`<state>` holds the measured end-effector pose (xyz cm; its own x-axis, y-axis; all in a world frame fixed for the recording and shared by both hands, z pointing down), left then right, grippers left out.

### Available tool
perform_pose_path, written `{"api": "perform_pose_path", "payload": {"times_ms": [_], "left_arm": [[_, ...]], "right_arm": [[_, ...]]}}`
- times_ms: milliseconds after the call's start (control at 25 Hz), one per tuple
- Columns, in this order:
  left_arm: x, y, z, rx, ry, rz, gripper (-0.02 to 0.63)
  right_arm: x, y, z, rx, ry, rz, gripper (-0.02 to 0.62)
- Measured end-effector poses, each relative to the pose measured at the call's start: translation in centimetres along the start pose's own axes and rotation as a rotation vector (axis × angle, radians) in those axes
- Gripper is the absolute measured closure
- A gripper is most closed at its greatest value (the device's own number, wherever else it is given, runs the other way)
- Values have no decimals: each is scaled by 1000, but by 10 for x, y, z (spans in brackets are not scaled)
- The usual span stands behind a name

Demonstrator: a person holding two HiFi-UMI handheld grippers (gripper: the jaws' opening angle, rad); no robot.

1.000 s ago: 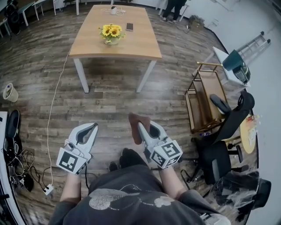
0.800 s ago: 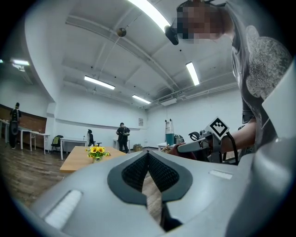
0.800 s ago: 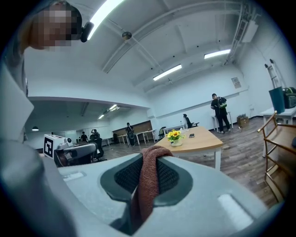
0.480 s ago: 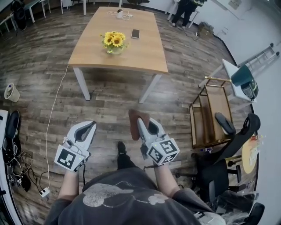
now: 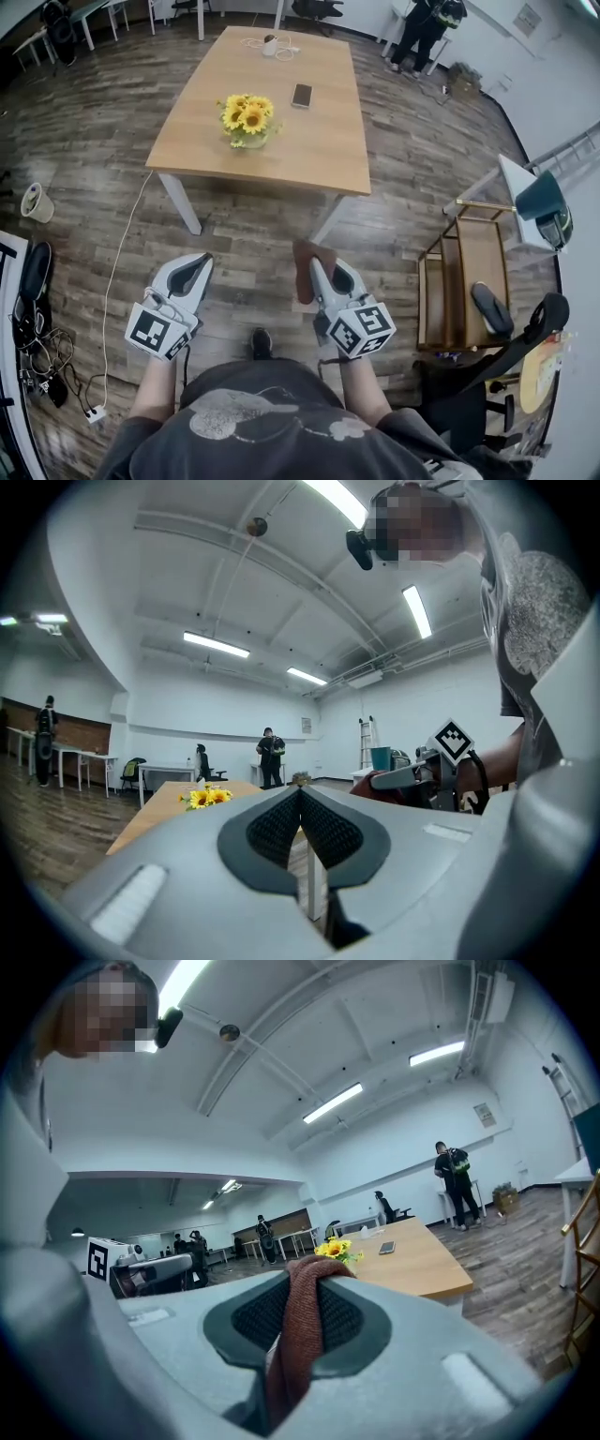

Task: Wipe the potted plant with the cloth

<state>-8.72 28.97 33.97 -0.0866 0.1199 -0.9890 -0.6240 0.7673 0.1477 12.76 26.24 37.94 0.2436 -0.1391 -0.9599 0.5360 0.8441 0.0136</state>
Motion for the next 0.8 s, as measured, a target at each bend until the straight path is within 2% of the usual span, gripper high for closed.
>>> {"api": "perform_pose_path", "payload": {"times_ms": [200,440,680,800], "left_arm": [[-7,-35,-16,16,-24,-17,588],[-21,-56,-37,4,26,-44,577],[-48,-91,-71,-48,76,-73,563],[-61,-110,-92,-99,93,-83,546]], "right_arm": [[2,-31,21,38,-1,-19,551],[-4,-55,23,52,-5,-51,551],[-13,-87,39,-1,-11,-82,551],[-10,-113,47,-38,-20,-77,551]]}}
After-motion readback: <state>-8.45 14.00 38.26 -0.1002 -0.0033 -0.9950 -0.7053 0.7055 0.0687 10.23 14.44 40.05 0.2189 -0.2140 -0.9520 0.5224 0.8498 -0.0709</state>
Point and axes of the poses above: the fingertips, and each gripper's own axes: y backward along the fingers, z to its right, x out of its top, the point moved 2 cm from there along y, backward along the fingers, and after that the axes turned 8 degrees about z, right-handed, at the moved point
